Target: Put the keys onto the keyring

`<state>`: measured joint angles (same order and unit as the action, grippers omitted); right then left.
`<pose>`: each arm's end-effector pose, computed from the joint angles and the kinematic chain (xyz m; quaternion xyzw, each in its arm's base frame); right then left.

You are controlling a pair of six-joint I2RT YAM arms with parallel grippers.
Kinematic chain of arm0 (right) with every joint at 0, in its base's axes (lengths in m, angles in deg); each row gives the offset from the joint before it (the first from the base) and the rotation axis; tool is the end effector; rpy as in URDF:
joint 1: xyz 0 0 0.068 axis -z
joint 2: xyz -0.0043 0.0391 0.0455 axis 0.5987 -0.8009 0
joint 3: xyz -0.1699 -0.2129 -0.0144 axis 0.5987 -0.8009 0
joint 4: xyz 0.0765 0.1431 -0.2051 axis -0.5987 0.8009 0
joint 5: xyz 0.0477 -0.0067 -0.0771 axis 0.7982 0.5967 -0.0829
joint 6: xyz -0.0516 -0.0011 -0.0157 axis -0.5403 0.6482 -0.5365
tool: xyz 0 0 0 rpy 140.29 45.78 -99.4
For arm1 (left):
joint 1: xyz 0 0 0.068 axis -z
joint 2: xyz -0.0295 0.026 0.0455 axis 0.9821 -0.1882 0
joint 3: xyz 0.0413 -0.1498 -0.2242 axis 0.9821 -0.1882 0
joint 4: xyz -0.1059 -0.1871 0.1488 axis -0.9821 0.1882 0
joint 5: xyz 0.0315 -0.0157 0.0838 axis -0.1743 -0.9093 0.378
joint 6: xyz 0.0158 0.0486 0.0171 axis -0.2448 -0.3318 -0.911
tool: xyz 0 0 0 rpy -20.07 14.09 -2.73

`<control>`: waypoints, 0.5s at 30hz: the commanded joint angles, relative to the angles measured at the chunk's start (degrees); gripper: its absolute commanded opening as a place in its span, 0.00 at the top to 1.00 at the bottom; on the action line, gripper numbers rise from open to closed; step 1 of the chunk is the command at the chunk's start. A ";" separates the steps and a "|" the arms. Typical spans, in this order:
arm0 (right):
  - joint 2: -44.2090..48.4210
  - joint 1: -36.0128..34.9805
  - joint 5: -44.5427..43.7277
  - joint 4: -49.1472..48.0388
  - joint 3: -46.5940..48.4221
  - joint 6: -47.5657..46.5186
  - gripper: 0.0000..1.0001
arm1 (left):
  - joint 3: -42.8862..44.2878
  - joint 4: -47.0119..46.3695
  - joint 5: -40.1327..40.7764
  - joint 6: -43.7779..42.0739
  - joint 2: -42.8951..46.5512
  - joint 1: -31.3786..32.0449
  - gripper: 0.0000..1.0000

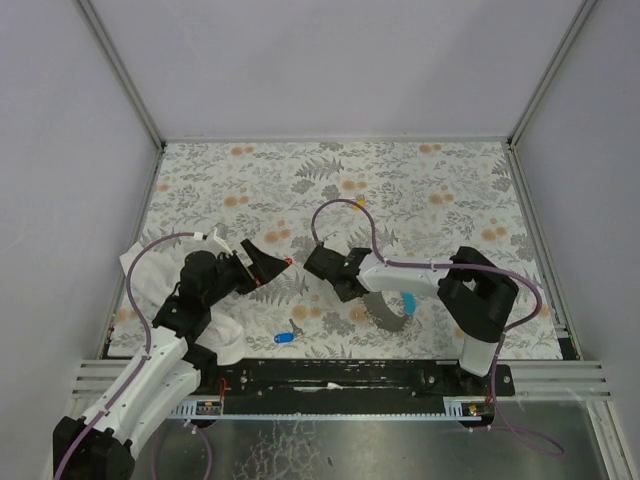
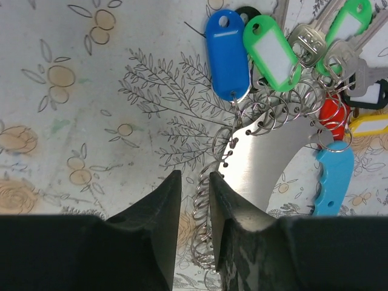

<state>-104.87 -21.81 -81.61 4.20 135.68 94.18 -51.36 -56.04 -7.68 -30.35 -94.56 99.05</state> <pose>0.1920 0.2864 0.1722 -0.1952 0.9409 -0.0168 0.2764 0.1463 -0.0646 0.2206 -0.1074 0.8169 -0.4120 0.3891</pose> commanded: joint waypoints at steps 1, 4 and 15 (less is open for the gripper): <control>-2.67 -1.21 -8.04 4.95 3.42 5.39 0.69 | -0.80 -4.13 -0.01 0.68 0.00 0.37 0.00; -2.87 -1.51 -9.17 5.07 3.13 6.26 0.70 | -1.03 -4.15 0.02 0.72 0.42 0.45 0.00; -4.23 -1.70 -9.45 2.97 2.04 6.84 0.64 | -1.26 -4.15 0.24 0.74 0.04 0.82 0.00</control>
<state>-108.80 -22.86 -88.56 7.69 136.90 99.21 -52.08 -56.33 -7.70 -29.98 -94.76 99.23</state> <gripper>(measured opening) 0.323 0.998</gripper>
